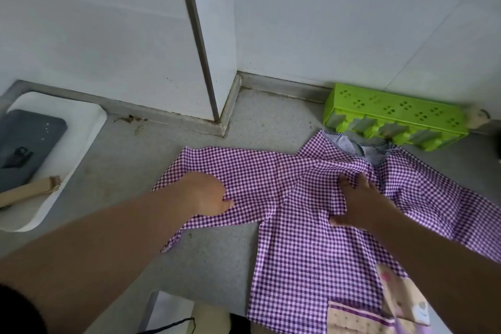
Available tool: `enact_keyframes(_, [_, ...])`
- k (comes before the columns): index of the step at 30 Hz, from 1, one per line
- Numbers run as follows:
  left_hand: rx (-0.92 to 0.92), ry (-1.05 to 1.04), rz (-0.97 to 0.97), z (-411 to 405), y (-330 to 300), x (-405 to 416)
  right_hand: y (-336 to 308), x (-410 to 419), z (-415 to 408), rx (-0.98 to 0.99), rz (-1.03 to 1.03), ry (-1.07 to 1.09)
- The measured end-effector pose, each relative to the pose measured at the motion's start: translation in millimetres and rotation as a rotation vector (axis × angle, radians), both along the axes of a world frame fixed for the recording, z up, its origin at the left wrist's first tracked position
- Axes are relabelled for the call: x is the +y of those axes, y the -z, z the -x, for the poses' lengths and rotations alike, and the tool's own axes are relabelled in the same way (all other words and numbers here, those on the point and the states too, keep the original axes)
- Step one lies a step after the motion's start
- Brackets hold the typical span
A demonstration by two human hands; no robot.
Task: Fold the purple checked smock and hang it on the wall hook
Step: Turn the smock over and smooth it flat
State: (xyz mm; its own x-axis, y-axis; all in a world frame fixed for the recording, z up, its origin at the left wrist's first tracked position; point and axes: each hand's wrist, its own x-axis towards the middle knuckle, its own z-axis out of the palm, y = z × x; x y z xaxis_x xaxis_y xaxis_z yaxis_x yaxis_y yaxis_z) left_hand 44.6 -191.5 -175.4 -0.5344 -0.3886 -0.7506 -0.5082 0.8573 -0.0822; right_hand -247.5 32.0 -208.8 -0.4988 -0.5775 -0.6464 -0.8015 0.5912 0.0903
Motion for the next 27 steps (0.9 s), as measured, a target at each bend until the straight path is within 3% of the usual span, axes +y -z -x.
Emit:
enact_keyframes(2, [-0.033,-0.044,0.004,14,-4,0,0,1,0,-0.004,0.014,0.001])
enact_keyframes(8, [0.599,-0.24,0.075,93,8,-2,7,4,0,-0.018,0.054,0.009])
enact_keyframes(13, [0.489,-0.481,-0.053,184,32,3,10,11,5,-0.004,0.075,-0.017])
enact_keyframes(19, [0.325,-0.254,0.021,224,49,22,9,26,6,-0.008,0.071,-0.086])
enact_keyframes(23, [0.431,-0.303,-0.008,229,54,25,10,40,0,-0.015,0.087,-0.128])
enact_keyframes(27, [0.658,-0.399,-0.013,233,39,13,9,49,-2,-0.02,0.117,-0.157])
